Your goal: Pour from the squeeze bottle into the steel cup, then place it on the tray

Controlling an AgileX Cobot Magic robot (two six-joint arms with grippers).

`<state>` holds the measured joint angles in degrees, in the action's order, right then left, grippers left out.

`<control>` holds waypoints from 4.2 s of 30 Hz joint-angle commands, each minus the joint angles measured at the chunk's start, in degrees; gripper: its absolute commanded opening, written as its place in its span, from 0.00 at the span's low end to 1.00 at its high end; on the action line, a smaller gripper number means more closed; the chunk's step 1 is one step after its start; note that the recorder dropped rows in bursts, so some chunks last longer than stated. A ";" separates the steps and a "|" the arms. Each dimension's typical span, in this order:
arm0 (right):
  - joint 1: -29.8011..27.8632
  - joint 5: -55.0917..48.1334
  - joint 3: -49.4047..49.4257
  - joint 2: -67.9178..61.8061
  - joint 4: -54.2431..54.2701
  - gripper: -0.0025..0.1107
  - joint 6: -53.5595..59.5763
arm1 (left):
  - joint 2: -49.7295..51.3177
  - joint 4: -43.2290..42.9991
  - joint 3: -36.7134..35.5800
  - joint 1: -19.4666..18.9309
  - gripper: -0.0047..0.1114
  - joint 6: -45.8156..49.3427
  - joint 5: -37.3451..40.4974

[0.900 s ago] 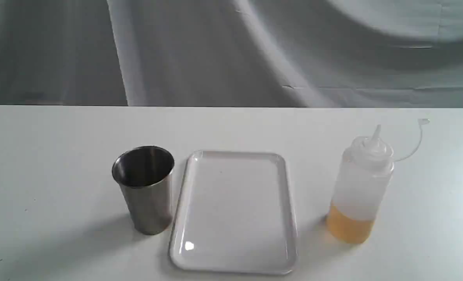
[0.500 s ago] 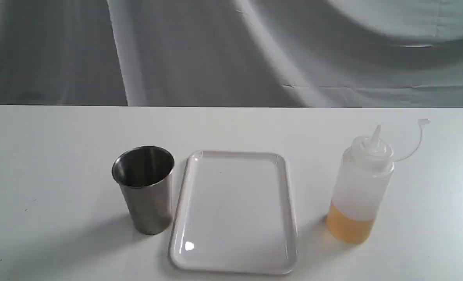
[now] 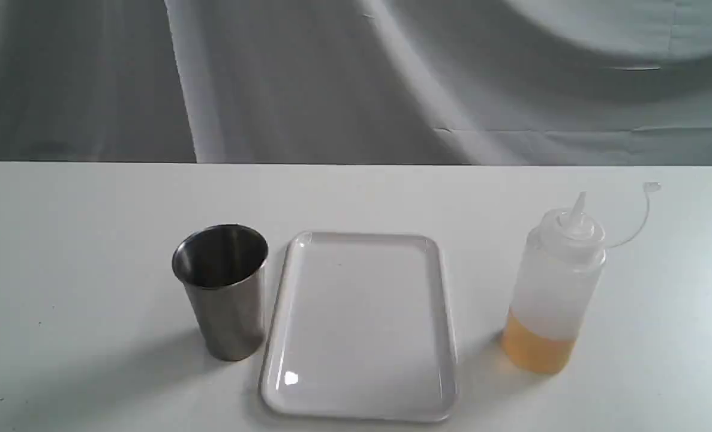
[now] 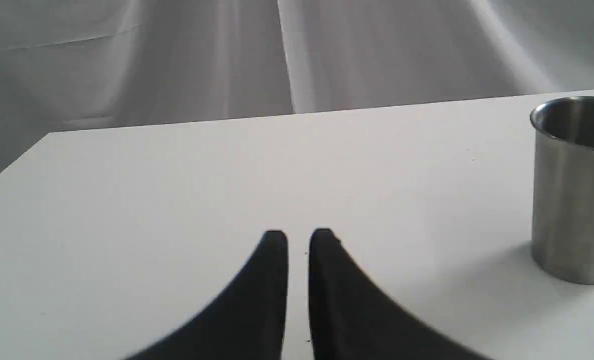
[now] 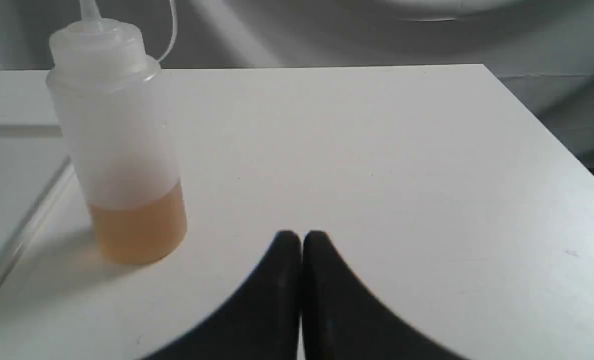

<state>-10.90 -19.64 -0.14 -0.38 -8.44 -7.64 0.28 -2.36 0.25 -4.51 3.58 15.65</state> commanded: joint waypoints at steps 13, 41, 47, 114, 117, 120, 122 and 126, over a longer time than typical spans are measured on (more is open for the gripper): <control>0.10 10.19 0.14 0.38 0.14 0.02 0.09 | -0.28 -0.14 -0.25 0.14 0.11 -0.10 -0.42; 0.10 58.66 -10.99 0.38 -23.04 0.02 -41.63 | -0.28 -0.14 -0.25 0.14 0.11 -0.10 -0.42; 0.10 40.09 -24.17 0.38 -33.68 0.02 -45.57 | -0.28 -0.14 -0.25 0.14 0.11 -0.10 -0.42; 5.52 12.94 -32.04 -32.09 33.79 0.02 22.80 | -0.28 -0.14 -0.25 0.14 0.11 -0.10 -0.42; 10.39 18.05 -29.32 -32.09 33.79 0.02 23.56 | -0.28 -0.14 -0.25 0.14 0.11 -0.10 -0.42; 15.38 23.03 -27.78 -32.94 33.95 0.02 24.36 | -0.28 -0.14 -0.25 0.14 0.11 -0.10 -0.42; 18.60 24.00 -27.62 -34.86 33.95 0.02 24.47 | -0.28 -0.14 -0.25 0.14 0.11 -0.10 -0.42; 23.64 26.01 -27.62 -41.17 33.00 0.02 25.98 | -0.28 -0.14 -0.25 0.14 0.11 -0.10 -0.42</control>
<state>11.48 4.88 -28.13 -39.42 25.20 17.02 0.28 -2.36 0.25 -4.51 3.58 15.65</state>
